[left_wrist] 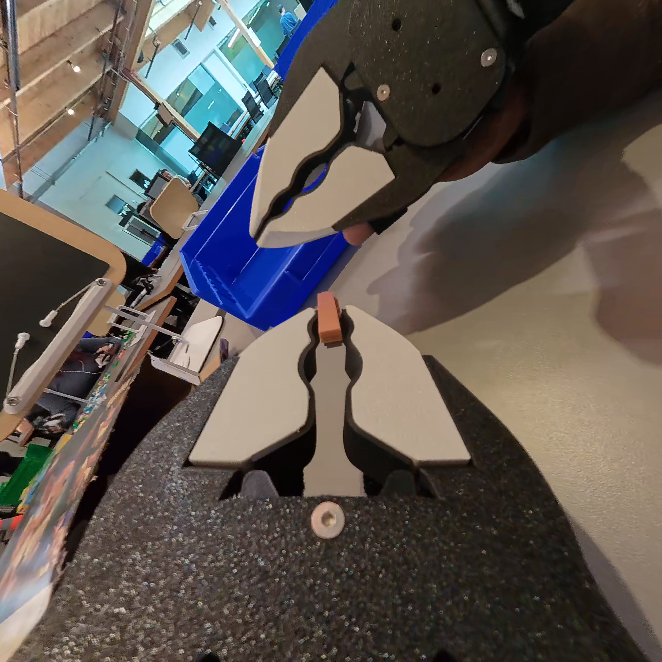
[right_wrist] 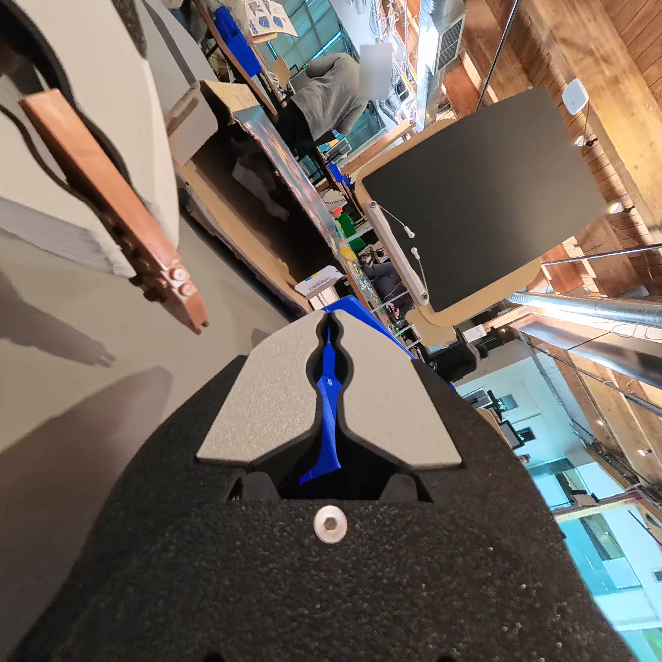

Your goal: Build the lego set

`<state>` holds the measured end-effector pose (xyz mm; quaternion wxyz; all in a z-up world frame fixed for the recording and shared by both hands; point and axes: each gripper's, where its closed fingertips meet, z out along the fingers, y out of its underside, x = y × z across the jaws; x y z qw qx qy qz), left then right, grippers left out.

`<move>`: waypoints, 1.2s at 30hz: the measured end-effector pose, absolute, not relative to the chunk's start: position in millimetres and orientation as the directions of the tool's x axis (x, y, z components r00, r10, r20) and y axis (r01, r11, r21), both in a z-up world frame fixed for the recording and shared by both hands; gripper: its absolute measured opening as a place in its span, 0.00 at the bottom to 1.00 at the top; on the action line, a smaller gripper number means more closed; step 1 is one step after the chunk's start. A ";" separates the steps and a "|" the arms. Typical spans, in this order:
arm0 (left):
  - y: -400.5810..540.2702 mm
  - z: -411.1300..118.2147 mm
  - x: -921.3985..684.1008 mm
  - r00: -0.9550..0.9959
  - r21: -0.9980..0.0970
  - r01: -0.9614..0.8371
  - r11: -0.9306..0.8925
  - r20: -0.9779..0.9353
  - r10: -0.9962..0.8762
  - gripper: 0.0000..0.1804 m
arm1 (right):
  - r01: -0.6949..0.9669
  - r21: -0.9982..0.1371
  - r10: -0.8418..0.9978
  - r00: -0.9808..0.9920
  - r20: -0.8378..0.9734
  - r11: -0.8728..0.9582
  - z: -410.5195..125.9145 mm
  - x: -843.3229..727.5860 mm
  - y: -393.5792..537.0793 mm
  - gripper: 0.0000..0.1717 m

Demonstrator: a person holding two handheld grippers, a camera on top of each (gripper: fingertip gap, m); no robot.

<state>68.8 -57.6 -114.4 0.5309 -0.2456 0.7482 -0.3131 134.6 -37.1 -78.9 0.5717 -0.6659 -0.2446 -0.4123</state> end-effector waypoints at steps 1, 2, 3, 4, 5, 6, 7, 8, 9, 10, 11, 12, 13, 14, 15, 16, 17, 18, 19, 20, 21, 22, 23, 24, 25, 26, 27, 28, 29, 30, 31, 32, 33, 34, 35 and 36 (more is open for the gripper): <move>-57.4 -113.1 68.8 -0.307 -0.722 -0.031 0.691 -0.651 -0.694 0.06 | 0.798 -0.558 -0.145 0.539 0.830 -0.229 -79.6 135.1 -37.0 0.00; -57.3 -112.0 68.8 -0.299 -0.715 -0.027 0.699 -0.661 -0.688 0.06 | 0.797 -0.558 -0.144 0.539 0.830 -0.231 -80.1 135.7 -36.8 0.00; -57.0 -110.7 68.8 -0.291 -0.708 -0.025 0.706 -0.671 -0.682 0.06 | 0.795 -0.560 -0.145 0.541 0.829 -0.233 -80.3 136.5 -36.8 0.00; -56.7 -109.2 68.9 -0.280 -0.701 -0.021 0.713 -0.680 -0.677 0.06 | 0.794 -0.561 -0.147 0.542 0.828 -0.234 -80.1 137.3 -37.0 0.00; -56.3 -107.5 68.9 -0.269 -0.696 -0.017 0.718 -0.689 -0.673 0.06 | 0.792 -0.562 -0.149 0.542 0.827 -0.236 -80.0 138.2 -37.1 0.00; -55.9 -105.3 68.8 -0.257 -0.692 -0.012 0.722 -0.696 -0.671 0.06 | 0.791 -0.564 -0.149 0.544 0.826 -0.236 -80.1 138.8 -37.0 0.00; -55.6 -102.7 68.7 -0.244 -0.690 -0.005 0.724 -0.701 -0.670 0.06 | 0.790 -0.566 -0.149 0.546 0.825 -0.237 -80.5 139.3 -36.9 0.00; -55.5 -99.9 68.4 -0.230 -0.689 0.004 0.725 -0.706 -0.670 0.06 | 0.790 -0.565 -0.147 0.546 0.825 -0.239 -81.1 139.5 -36.6 0.00; -55.3 -96.9 68.0 -0.218 -0.688 0.013 0.726 -0.711 -0.669 0.06 | 0.790 -0.564 -0.143 0.545 0.826 -0.241 -82.1 139.6 -36.2 0.00; -55.4 -94.0 67.3 -0.206 -0.686 0.023 0.727 -0.715 -0.668 0.06 | 0.791 -0.562 -0.141 0.545 0.827 -0.243 -82.8 139.5 -35.8 0.00; -55.5 -91.1 66.7 -0.194 -0.684 0.032 0.728 -0.719 -0.667 0.06 | 0.792 -0.560 -0.138 0.543 0.828 -0.244 -83.5 139.0 -35.5 0.00; -55.9 -88.0 65.8 -0.181 -0.682 0.044 0.730 -0.724 -0.665 0.06 | 0.794 -0.558 -0.136 0.541 0.830 -0.243 -84.0 138.5 -35.3 0.00; -56.9 -84.9 64.7 -0.170 -0.677 0.059 0.734 -0.731 -0.661 0.06 | 0.796 -0.555 -0.135 0.539 0.832 -0.243 -84.4 138.0 -35.2 0.00; -58.6 -81.8 63.3 -0.161 -0.670 0.078 0.739 -0.739 -0.654 0.06 | 0.797 -0.552 -0.134 0.536 0.833 -0.243 -84.6 137.6 -35.1 0.00; -61.2 -78.7 61.5 -0.154 -0.661 0.101 0.744 -0.749 -0.645 0.06 | 0.798 -0.551 -0.134 0.535 0.834 -0.244 -84.7 137.4 -34.9 0.00; -64.3 -75.6 59.4 -0.148 -0.652 0.126 0.748 -0.758 -0.635 0.06 | 0.799 -0.550 -0.134 0.534 0.835 -0.244 -84.7 137.3 -34.9 0.00; -67.6 -72.7 57.3 -0.142 -0.641 0.150 0.753 -0.768 -0.625 0.06 | 0.800 -0.549 -0.136 0.532 0.836 -0.244 -84.3 137.2 -35.0 0.00; -70.7 -69.5 55.1 -0.132 -0.628 0.173 0.759 -0.779 -0.614 0.06 | 0.801 -0.547 -0.137 0.530 0.837 -0.244 -84.0 137.0 -35.2 0.00; -73.7 -66.5 52.9 -0.121 -0.614 0.195 0.765 -0.789 -0.602 0.06 | 0.801 -0.546 -0.137 0.529 0.838 -0.244 -83.9 137.0 -35.2 0.00; -76.3 -63.7 50.8 -0.110 -0.602 0.215 0.769 -0.798 -0.593 0.06 | 0.802 -0.545 -0.138 0.528 0.838 -0.244 -83.9 137.0 -35.2 0.00; -78.5 -61.1 49.0 -0.099 -0.591 0.233 0.773 -0.805 -0.585 0.06 | 0.803 -0.544 -0.137 0.527 0.839 -0.244 -83.9 136.9 -35.2 0.00; -80.2 -58.5 47.3 -0.086 -0.581 0.248 0.775 -0.810 -0.580 0.06 | 0.804 -0.543 -0.136 0.526 0.840 -0.244 -84.2 136.7 -35.1 0.00; -80.9 -56.0 46.0 -0.072 -0.573 0.259 0.778 -0.814 -0.576 0.06 | 0.804 -0.541 -0.135 0.525 0.841 -0.245 -84.5 136.4 -35.0 0.00; -81.0 -53.3 44.8 -0.055 -0.566 0.267 0.780 -0.817 -0.574 0.06 | 0.806 -0.540 -0.132 0.524 0.842 -0.245 -85.1 136.2 -34.8 0.00; -80.8 -50.7 43.7 -0.040 -0.561 0.274 0.781 -0.818 -0.573 0.06 | 0.807 -0.537 -0.130 0.522 0.843 -0.245 -85.6 135.9 -34.6 0.00; -80.6 -48.3 42.7 -0.028 -0.558 0.280 0.781 -0.818 -0.574 0.06 | 0.808 -0.535 -0.129 0.520 0.844 -0.245 -85.9 135.7 -34.5 0.00; -80.4 -46.0 41.6 -0.017 -0.556 0.287 0.780 -0.817 -0.576 0.06 | 0.809 -0.534 -0.128 0.519 0.845 -0.245 -86.3 135.6 -34.2 0.00; -80.1 -43.9 40.6 -0.008 -0.556 0.294 0.778 -0.815 -0.580 0.06 | 0.809 -0.534 -0.126 0.519 0.845 -0.246 -87.0 135.5 -34.0 0.00; -80.0 -42.5 39.9 -0.003 -0.557 0.298 0.775 -0.813 -0.583 0.06 | 0.809 -0.534 -0.123 0.520 0.845 -0.248 -87.9 135.6 -33.6 0.00; -80.1 -41.6 39.4 -0.001 -0.558 0.301 0.773 -0.811 -0.585 0.06 | 0.809 -0.533 -0.120 0.520 0.845 -0.248 -88.7 135.3 -33.4 0.00; -80.2 -41.1 38.9 0.002 -0.556 0.303 0.774 -0.812 -0.584 0.06 | 0.810 -0.532 -0.117 0.520 0.846 -0.249 -89.4 135.0 -33.2 0.00; -80.3 -40.4 38.5 0.006 -0.552 0.305 0.776 -0.814 -0.581 0.06 | 0.810 -0.531 -0.114 0.520 0.847 -0.249 -89.9 134.6 -33.0 0.00; -80.5 -39.7 38.0 0.012 -0.549 0.306 0.778 -0.815 -0.579 0.06 | 0.811 -0.529 -0.113 0.518 0.848 -0.248 -90.1 133.9 -33.0 0.00; -80.7 -39.0 37.4 0.017 -0.545 0.307 0.780 -0.816 -0.577 0.06 | 0.813 -0.527 -0.113 0.516 0.849 -0.247 -90.1 133.2 -33.2 0.00; -81.0 -37.8 36.8 0.023 -0.542 0.309 0.782 -0.817 -0.576 0.06 | 0.815 -0.524 -0.114 0.513 0.851 -0.246 -89.7 132.5 -33.4 0.00; -81.3 -36.7 36.0 0.030 -0.538 0.312 0.783 -0.818 -0.574 0.06 | 0.817 -0.522 -0.115 0.510 0.852 -0.245 -89.3 131.9 -33.6 0.00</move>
